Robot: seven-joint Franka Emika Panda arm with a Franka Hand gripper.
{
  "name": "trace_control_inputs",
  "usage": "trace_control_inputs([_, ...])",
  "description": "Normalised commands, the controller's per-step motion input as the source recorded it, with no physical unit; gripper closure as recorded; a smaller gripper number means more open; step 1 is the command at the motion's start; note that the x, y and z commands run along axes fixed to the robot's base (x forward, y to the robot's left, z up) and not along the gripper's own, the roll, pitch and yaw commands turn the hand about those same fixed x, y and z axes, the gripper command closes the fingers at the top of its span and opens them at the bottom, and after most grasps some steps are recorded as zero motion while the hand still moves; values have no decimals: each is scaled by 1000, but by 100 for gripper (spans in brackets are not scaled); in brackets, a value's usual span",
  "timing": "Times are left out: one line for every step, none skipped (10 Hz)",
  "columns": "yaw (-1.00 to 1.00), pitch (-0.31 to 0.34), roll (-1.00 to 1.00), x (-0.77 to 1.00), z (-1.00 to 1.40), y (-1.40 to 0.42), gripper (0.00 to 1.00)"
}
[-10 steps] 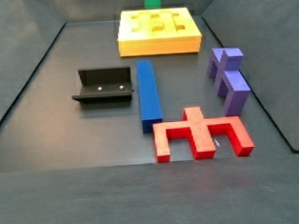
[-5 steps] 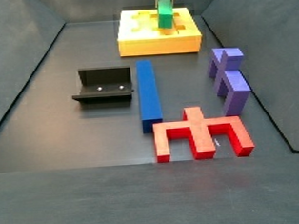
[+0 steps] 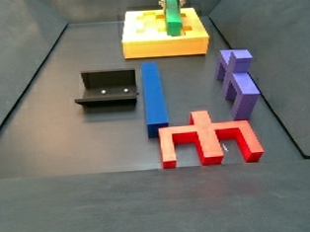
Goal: Pick up the green object. Move up. Move to above the board. Insert the green object.
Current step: Insert the green object.
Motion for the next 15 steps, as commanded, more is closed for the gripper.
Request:
trace_control_inputs([180, 76, 277, 0, -134, -100, 100])
trace_control_inputs([226, 57, 256, 0, -131, 0, 100])
trace_control_inputs([151, 41, 211, 0, -166, 23, 100])
trace_control_inputs([60, 20, 169, -11, -171, 63, 100])
trace_control_inputs([11, 10, 141, -69, -131, 26, 100])
trace_control_inputs([0, 19, 149, 0, -183, 180, 100])
trace_control_inputs([0, 11, 140, 0, -209, 266, 100])
trace_control_inputs([0, 0, 114, -31, -200, 220, 100])
trace_control_inputs([0, 0, 70, 0, -217, 0, 100])
trace_control_inputs([0, 0, 34, 77, -389, -71, 100])
trace_control_inputs([-40, 21, 113, 49, -426, 0, 100])
trace_control_inputs([-151, 59, 153, 0, -371, 0, 100])
trace_control_inputs([-274, 66, 91, 0, -309, 0, 100])
trace_control_inputs([-280, 43, 77, -63, -271, 0, 100])
trace_control_inputs([-209, 26, 100, -146, -323, -51, 100])
